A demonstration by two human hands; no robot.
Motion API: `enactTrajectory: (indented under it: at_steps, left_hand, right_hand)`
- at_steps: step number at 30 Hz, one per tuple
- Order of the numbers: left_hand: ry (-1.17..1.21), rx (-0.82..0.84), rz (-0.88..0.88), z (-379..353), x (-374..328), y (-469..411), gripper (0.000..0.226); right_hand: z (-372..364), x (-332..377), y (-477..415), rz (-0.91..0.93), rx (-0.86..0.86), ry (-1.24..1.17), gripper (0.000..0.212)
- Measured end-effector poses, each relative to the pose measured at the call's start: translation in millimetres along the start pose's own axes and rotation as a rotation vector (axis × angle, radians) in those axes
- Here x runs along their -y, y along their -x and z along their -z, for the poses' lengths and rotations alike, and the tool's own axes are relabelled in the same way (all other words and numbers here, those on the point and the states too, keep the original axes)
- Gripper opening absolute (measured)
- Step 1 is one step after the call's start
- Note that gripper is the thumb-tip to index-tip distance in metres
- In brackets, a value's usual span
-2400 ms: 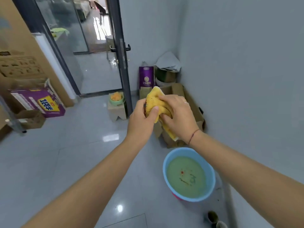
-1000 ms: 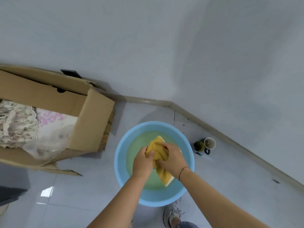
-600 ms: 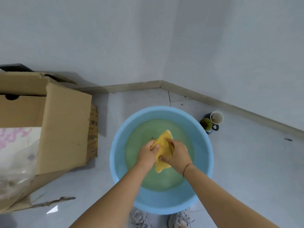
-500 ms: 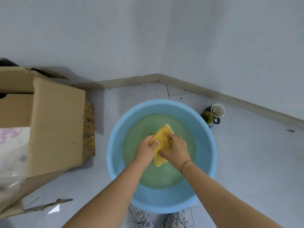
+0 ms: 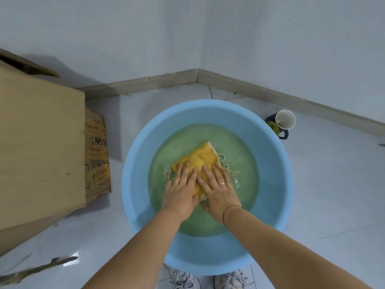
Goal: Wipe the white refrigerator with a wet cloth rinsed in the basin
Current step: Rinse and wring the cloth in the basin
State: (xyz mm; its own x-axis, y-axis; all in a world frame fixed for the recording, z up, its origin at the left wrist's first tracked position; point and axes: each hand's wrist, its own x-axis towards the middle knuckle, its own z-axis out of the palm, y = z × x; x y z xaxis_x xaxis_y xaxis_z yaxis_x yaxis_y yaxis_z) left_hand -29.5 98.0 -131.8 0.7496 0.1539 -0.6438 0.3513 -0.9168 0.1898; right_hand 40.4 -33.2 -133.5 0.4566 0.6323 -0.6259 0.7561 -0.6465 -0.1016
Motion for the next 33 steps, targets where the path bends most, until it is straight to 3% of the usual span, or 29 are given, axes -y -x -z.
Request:
enactTrajectory:
  at_steps: [3,6,8,11,13,15,18,19,21,24,26,27,30,33]
  left_hand:
    - [0.091,0.034,-0.005,-1,1,-6,0.086]
    - [0.312,-0.161,0.065,-6,1,0,0.081]
    - [0.551,-0.362,0.164,-6,-4,11,0.079]
    - [0.939,-0.519,0.421,-7,-15,21,0.065]
    - [1.253,-0.454,0.642,-6,-20,16,0.049]
    - [1.594,-0.312,0.835,-7,-24,8,0.039]
    - [1.944,-0.061,0.98,-3,-31,-1,0.04]
    - [2.021,0.023,0.975,1,-35,-4,0.045]
    - [2.122,0.163,0.965,10,-39,-7,0.059]
    - [2.169,0.286,0.91,26,-46,-6,0.074]
    - [2.267,0.263,0.816,30,-47,-5,0.08]
    - [2.34,0.226,0.772,31,-45,-6,0.081]
    - [2.369,0.271,0.635,32,-37,-6,0.07]
    - [2.268,0.341,0.621,33,-40,0,0.049]
  right_hand:
    - [-1,-1,-2,0.03,-0.027,0.001,0.076]
    - [1,0,-3,-0.007,-0.27,-0.138,0.049]
    - [13,1,-2,-0.093,-0.303,-0.361,0.015]
    - [39,0,-4,-0.332,-0.166,-0.977,0.032]
    - [52,-5,-10,-0.514,-0.209,-1.312,0.029]
    - [57,-13,-16,-0.642,-0.245,-1.461,0.023]
    - [58,-23,-16,-0.52,-0.19,-1.387,0.071]
    - [55,-24,-17,-0.458,-0.12,-1.259,0.081]
    - [50,-20,-18,-0.409,-0.003,-1.121,0.079]
    - [45,-5,-14,-0.504,-0.015,-1.357,0.037]
    - [52,11,1,-0.541,-0.043,-1.515,0.01]
    - [60,20,13,-0.53,-0.053,-1.554,0.006]
    - [81,46,56,-0.409,-0.134,-1.552,0.017]
    - [84,60,71,-0.429,-0.212,-1.348,0.037]
